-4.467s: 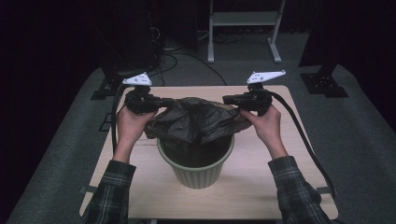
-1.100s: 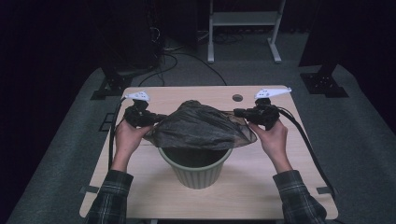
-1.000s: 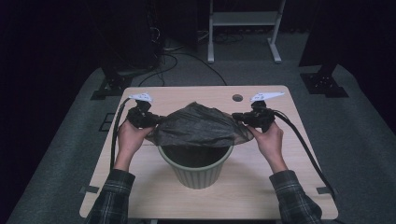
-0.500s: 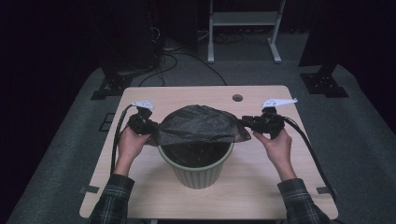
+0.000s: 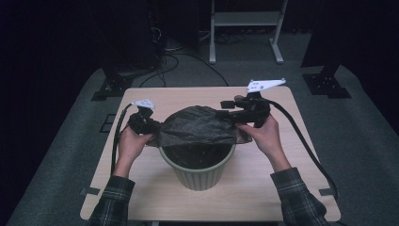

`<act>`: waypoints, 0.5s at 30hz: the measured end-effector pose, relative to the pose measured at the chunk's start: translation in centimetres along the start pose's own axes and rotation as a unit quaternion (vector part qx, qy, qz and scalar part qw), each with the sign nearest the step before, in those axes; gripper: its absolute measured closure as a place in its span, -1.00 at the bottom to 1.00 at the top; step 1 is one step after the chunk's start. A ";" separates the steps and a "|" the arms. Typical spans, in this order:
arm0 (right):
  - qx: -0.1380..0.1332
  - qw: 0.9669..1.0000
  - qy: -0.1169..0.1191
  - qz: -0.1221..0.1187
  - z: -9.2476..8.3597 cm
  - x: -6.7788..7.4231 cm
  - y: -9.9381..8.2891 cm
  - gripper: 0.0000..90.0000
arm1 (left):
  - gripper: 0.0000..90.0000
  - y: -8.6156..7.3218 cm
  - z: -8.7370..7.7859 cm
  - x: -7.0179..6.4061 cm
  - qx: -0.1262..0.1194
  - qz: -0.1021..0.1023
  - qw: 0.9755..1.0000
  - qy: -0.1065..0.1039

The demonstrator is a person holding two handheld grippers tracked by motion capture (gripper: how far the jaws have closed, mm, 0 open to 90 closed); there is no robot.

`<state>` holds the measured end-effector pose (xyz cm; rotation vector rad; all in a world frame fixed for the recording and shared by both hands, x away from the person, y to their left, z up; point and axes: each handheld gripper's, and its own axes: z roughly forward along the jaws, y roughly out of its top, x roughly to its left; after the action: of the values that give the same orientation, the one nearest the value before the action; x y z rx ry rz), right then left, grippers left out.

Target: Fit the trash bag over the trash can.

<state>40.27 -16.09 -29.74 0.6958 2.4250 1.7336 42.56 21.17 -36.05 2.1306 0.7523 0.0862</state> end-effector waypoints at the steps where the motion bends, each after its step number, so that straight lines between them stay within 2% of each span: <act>1: 0.012 1.000 0.000 -0.003 0.5 0.1 0.0 0.40 | 1.00 0.0 -0.1 0.0 -0.001 -0.001 1.000 -0.001; 3: 0.029 0.999 0.007 -0.016 0.9 0.4 -0.2 0.82 | 1.00 -0.1 -0.3 -0.1 0.001 0.002 1.000 -0.001; 4: 0.027 0.999 0.005 -0.027 0.7 0.9 -0.4 0.93 | 1.00 -0.2 -0.4 -0.2 0.000 0.003 1.000 -0.001; 5: 0.021 0.999 0.013 -0.031 0.4 1.3 -0.6 0.99 | 1.00 -0.3 -0.7 -0.4 -0.001 0.004 1.000 -0.003; 10: 0.018 0.998 0.050 -0.046 -1.1 3.9 -1.4 0.99 | 1.00 -0.6 -1.9 -1.2 -0.006 0.011 1.000 0.000; 15: 0.015 0.994 0.095 -0.060 -2.3 7.1 -2.9 0.99 | 1.00 -1.2 -2.5 -1.6 -0.006 0.011 1.000 0.003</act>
<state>32.26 -15.95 -30.17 0.3950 2.5605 1.7940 39.88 22.63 -35.03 2.1276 0.7314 0.1094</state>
